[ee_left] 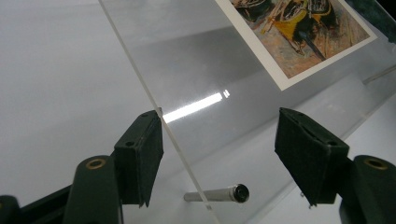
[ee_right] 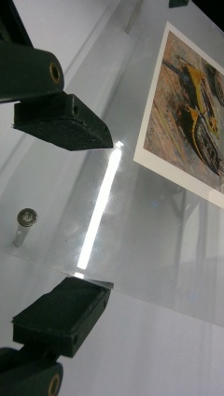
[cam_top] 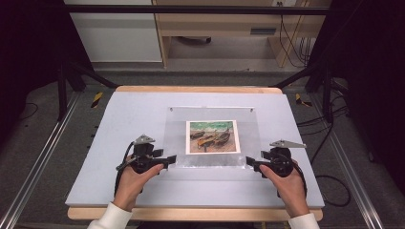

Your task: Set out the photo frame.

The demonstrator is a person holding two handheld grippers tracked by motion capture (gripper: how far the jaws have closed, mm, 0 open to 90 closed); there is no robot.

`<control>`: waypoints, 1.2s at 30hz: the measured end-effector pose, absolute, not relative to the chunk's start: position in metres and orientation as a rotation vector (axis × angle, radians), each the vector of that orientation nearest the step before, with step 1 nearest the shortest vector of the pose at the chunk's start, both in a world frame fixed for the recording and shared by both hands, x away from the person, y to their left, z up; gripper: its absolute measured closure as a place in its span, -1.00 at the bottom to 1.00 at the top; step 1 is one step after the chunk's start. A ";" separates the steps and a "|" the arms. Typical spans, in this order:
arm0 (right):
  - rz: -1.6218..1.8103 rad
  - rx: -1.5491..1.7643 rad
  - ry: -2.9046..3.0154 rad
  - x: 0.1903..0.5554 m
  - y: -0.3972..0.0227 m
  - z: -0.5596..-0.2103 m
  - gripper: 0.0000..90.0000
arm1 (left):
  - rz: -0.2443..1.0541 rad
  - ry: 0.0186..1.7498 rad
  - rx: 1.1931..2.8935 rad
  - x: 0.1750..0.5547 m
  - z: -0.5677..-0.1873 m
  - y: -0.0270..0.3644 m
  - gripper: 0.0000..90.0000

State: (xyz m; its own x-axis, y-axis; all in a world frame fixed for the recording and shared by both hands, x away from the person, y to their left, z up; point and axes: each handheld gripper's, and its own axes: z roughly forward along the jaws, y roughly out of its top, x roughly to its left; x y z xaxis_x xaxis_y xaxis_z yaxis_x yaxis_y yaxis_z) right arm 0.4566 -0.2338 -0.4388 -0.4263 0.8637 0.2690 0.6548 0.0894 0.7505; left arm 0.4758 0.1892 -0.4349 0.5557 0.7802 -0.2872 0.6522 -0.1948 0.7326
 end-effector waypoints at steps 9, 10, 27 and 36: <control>1.247 1.501 2.112 0.450 -0.234 -0.439 -0.37 | 0.208 1.161 1.918 0.471 -0.434 0.189 -0.23; 1.243 1.501 2.114 0.449 -0.234 -0.439 -0.36 | 0.210 1.161 1.918 0.471 -0.434 0.189 -0.23; 1.226 1.479 2.107 0.440 -0.234 -0.438 -0.28 | 0.244 1.170 1.908 0.463 -0.433 0.189 -0.14; 1.206 1.456 2.099 0.432 -0.234 -0.438 -0.20 | 0.267 1.171 1.906 0.456 -0.432 0.189 -0.07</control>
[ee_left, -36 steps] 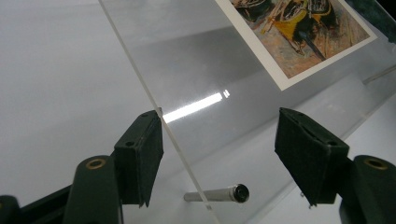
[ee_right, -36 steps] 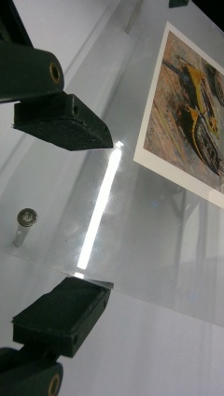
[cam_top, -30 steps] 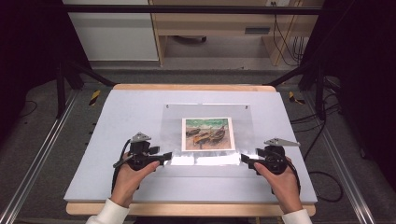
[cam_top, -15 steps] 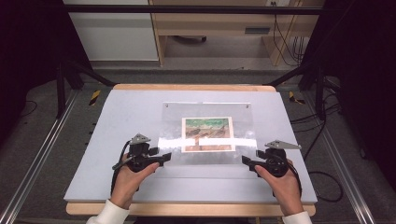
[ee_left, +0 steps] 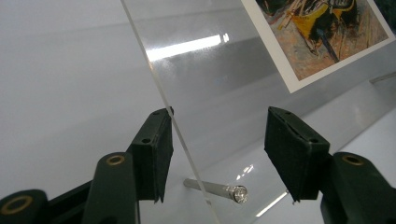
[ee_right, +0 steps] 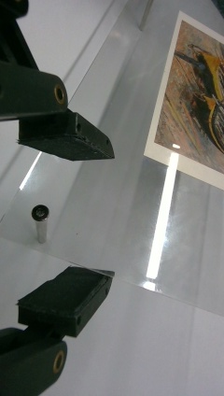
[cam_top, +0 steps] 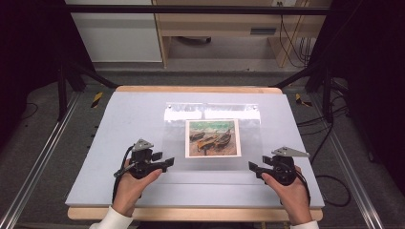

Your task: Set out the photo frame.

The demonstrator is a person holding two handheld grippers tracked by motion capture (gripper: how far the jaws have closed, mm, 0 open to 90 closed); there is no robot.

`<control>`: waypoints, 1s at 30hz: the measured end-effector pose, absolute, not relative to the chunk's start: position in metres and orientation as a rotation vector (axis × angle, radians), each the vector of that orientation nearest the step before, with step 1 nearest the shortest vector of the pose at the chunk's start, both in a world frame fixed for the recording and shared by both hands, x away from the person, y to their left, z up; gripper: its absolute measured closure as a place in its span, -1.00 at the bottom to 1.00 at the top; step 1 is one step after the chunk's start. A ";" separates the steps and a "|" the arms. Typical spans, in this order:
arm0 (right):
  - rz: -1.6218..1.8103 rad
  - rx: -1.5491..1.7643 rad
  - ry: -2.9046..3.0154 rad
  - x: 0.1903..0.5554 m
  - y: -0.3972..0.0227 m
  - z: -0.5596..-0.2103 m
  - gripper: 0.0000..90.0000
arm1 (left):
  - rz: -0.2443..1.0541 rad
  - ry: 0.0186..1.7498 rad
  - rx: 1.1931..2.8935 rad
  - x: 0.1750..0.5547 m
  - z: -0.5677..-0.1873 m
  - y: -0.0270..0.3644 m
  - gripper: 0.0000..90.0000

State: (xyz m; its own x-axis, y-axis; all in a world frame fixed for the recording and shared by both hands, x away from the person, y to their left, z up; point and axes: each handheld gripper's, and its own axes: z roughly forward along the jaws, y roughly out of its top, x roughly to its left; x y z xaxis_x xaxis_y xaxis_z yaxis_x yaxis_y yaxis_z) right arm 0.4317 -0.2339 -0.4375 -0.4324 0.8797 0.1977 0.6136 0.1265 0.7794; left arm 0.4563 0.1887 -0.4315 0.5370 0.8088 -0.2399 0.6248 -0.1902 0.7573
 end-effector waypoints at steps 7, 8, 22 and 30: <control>1.198 1.445 2.089 0.425 -0.233 -0.438 -0.15 | 0.286 1.181 1.903 0.451 -0.431 0.188 -0.01; 1.194 1.438 2.089 0.424 -0.234 -0.438 -0.14 | 0.289 1.182 1.903 0.450 -0.431 0.188 -0.01; 1.171 1.427 2.078 0.416 -0.233 -0.438 -0.06 | 0.313 1.200 1.880 0.442 -0.431 0.188 0.08; 1.158 1.419 2.076 0.413 -0.233 -0.438 -0.03 | 0.324 1.201 1.879 0.439 -0.431 0.187 0.11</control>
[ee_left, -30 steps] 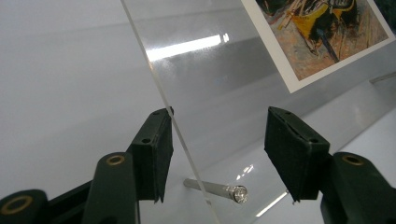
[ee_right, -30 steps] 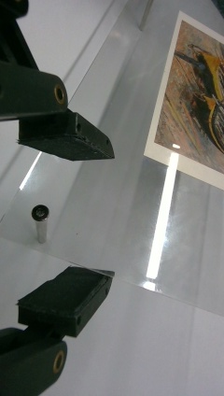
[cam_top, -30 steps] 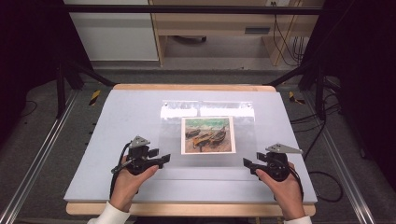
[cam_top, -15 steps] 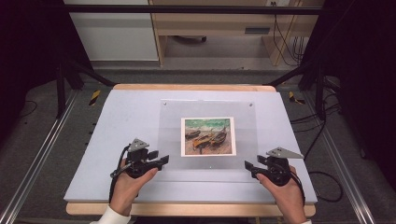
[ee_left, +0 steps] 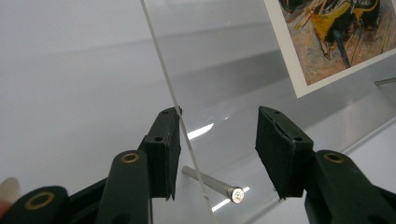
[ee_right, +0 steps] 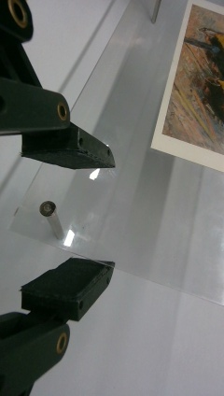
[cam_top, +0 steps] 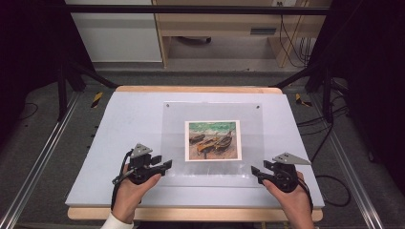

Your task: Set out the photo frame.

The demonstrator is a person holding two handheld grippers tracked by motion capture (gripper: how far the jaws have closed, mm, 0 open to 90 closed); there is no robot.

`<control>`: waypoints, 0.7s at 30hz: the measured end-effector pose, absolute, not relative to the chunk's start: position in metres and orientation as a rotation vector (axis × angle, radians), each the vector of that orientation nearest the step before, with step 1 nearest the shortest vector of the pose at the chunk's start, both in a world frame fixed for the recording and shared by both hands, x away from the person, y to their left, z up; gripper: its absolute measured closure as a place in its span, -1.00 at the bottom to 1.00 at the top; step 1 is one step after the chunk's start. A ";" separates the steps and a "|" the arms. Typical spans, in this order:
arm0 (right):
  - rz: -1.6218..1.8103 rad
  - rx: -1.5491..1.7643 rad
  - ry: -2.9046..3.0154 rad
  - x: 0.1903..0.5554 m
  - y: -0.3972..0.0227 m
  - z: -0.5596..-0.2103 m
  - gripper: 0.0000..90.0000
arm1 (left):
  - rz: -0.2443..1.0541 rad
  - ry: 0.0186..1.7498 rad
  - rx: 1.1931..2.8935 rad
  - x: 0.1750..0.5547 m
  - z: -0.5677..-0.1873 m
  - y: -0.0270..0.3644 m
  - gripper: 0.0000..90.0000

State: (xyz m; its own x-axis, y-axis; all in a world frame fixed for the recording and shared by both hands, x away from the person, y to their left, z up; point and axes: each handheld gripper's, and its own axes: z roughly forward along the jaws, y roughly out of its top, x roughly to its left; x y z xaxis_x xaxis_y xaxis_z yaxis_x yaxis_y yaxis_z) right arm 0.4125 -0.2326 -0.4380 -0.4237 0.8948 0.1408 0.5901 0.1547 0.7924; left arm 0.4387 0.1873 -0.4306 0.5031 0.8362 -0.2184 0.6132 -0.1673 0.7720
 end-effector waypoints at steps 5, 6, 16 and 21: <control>1.150 1.410 2.078 0.411 -0.232 -0.438 -0.01 | 0.330 1.196 1.888 0.437 -0.430 0.187 0.12; 1.149 1.408 2.075 0.410 -0.232 -0.438 -0.01 | 0.333 1.190 1.896 0.436 -0.430 0.188 0.13; 1.139 1.412 2.066 0.406 -0.231 -0.439 0.02 | 0.330 1.201 1.872 0.434 -0.431 0.189 0.18; 1.128 1.406 2.064 0.404 -0.231 -0.439 0.04 | 0.333 1.202 1.871 0.432 -0.431 0.188 0.20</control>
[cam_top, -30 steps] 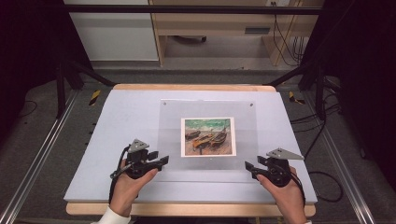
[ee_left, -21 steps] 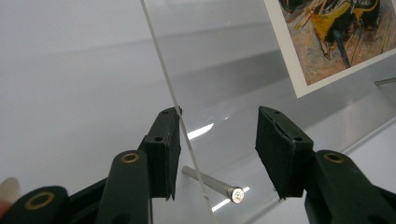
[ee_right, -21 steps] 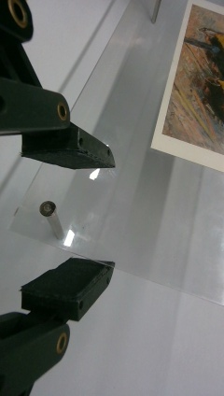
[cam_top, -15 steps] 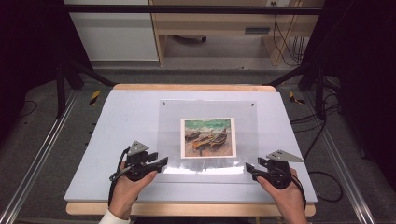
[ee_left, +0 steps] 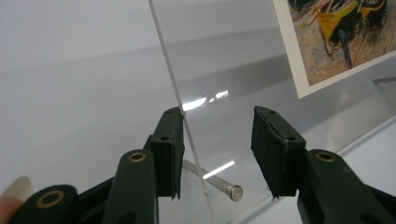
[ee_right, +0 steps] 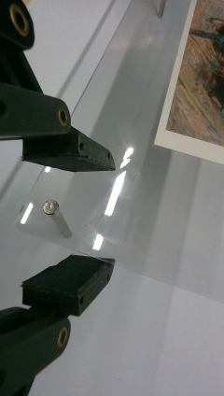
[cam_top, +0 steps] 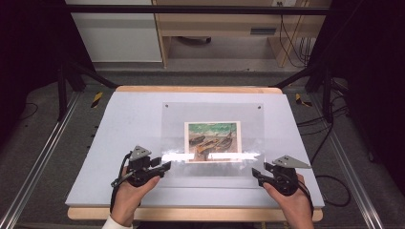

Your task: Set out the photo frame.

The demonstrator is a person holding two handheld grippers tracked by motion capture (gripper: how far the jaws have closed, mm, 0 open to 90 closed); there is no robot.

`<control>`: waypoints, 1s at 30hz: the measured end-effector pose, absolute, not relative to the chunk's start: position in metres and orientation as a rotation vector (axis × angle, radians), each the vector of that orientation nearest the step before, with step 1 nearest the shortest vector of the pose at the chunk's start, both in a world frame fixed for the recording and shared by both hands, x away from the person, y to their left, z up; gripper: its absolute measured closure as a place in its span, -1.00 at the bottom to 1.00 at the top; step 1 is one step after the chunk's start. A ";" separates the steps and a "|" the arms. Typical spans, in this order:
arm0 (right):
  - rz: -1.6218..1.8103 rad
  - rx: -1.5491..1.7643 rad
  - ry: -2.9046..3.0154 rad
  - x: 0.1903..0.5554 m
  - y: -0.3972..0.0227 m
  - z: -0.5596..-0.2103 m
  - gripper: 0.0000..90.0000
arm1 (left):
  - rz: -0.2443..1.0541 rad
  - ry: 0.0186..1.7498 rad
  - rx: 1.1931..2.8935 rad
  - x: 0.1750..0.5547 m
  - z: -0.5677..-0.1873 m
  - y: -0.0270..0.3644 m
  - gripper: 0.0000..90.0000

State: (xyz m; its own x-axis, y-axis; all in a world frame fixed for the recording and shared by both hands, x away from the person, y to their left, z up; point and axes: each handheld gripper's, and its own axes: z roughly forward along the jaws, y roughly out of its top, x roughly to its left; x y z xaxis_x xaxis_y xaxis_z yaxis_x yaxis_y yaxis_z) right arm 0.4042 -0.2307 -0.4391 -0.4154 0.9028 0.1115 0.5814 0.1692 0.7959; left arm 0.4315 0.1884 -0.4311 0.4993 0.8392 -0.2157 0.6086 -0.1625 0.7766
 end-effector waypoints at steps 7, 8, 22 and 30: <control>1.118 1.400 2.061 0.402 -0.230 -0.439 0.07 | 0.340 1.203 1.871 0.429 -0.431 0.188 0.22; 1.117 1.402 2.059 0.401 -0.230 -0.440 0.08 | 0.341 1.205 1.872 0.428 -0.431 0.188 0.23; 1.103 1.407 2.051 0.395 -0.231 -0.440 0.18 | 0.359 1.201 1.880 0.422 -0.432 0.189 0.28; 1.085 1.413 2.043 0.389 -0.229 -0.441 0.25 | 0.359 1.202 1.881 0.417 -0.433 0.189 0.30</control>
State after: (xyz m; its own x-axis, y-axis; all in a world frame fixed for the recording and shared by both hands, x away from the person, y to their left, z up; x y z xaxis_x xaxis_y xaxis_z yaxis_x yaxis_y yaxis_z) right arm 0.3894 -0.2294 -0.4411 -0.3901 0.9170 0.0835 0.5827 0.1756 0.7935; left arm 0.4168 0.1890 -0.4327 0.4964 0.8462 -0.1939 0.6014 -0.1742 0.7797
